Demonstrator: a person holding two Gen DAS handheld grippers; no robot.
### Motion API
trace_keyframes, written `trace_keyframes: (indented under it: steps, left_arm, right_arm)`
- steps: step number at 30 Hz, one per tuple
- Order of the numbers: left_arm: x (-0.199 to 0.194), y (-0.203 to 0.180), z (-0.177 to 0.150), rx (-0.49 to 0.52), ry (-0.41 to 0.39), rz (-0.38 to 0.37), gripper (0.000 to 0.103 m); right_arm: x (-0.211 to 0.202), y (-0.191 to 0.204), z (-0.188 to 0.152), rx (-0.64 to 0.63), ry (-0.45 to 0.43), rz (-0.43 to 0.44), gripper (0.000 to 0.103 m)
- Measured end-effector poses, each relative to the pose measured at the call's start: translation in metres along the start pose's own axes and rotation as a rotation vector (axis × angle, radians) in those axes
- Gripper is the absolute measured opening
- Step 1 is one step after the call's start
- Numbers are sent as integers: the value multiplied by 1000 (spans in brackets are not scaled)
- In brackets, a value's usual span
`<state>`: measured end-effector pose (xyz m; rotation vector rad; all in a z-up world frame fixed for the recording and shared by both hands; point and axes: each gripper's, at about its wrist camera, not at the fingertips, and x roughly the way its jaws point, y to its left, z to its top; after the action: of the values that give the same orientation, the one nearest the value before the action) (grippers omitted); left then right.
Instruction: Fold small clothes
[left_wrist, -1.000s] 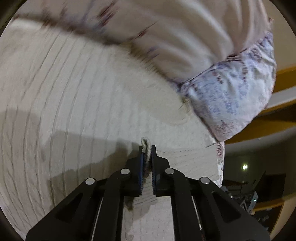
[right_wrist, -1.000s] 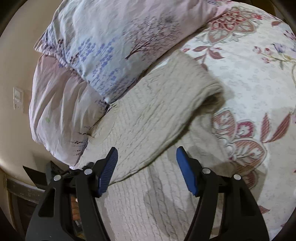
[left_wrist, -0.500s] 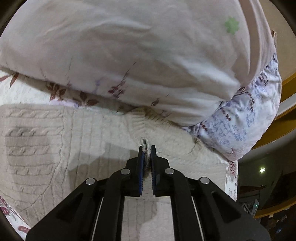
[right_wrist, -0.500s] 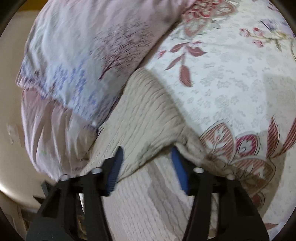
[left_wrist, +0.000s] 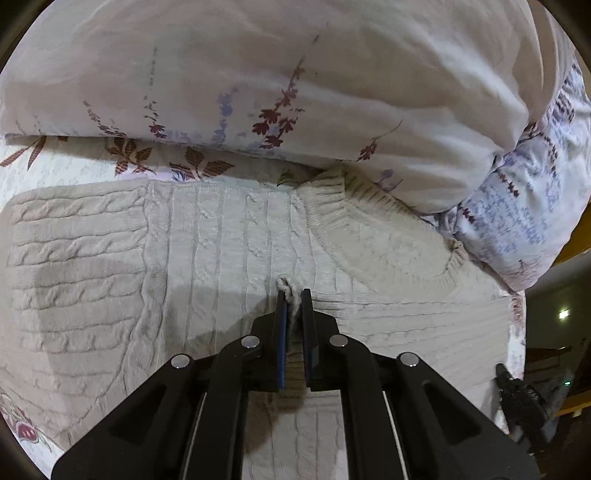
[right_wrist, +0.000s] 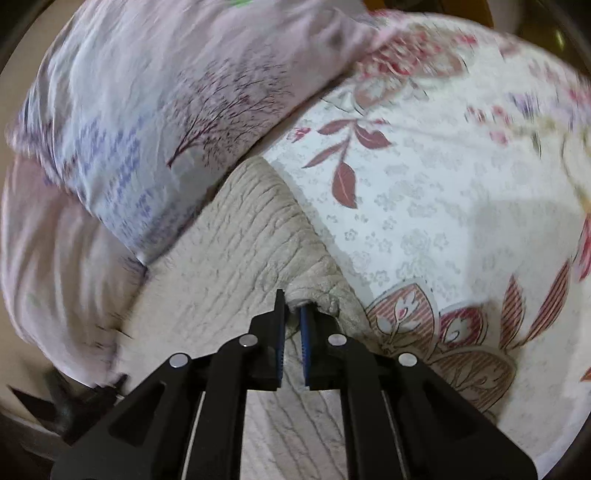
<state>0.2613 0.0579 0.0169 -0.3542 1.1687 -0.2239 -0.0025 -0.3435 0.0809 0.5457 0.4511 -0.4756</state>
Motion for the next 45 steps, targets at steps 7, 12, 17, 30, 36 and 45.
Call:
trace_keyframes:
  steps: [7, 12, 17, 30, 36, 45]
  left_arm:
    - [-29, 12, -10, -51, -26, -84, 30]
    - [-99, 74, -37, -164, -183, -88, 62]
    - [-144, 167, -62, -411, -283, -8, 61]
    - [-167, 328, -95, -982, -408, -43, 42]
    - [-163, 341, -90, -1049, -454, -100, 33]
    - [-159, 341, -86, -1046, -481, -92, 8]
  right_arm:
    - [-21, 37, -17, -226, -73, -133, 53]
    - [-33, 64, -31, -372, -138, -142, 61]
    - [-24, 81, -42, -411, -82, -85, 62]
    - [-11, 124, -81, -519, 26, -31, 68]
    - [-14, 124, -84, -520, 44, -47, 68]
    - [-16, 120, -83, -522, 51, -46, 71]
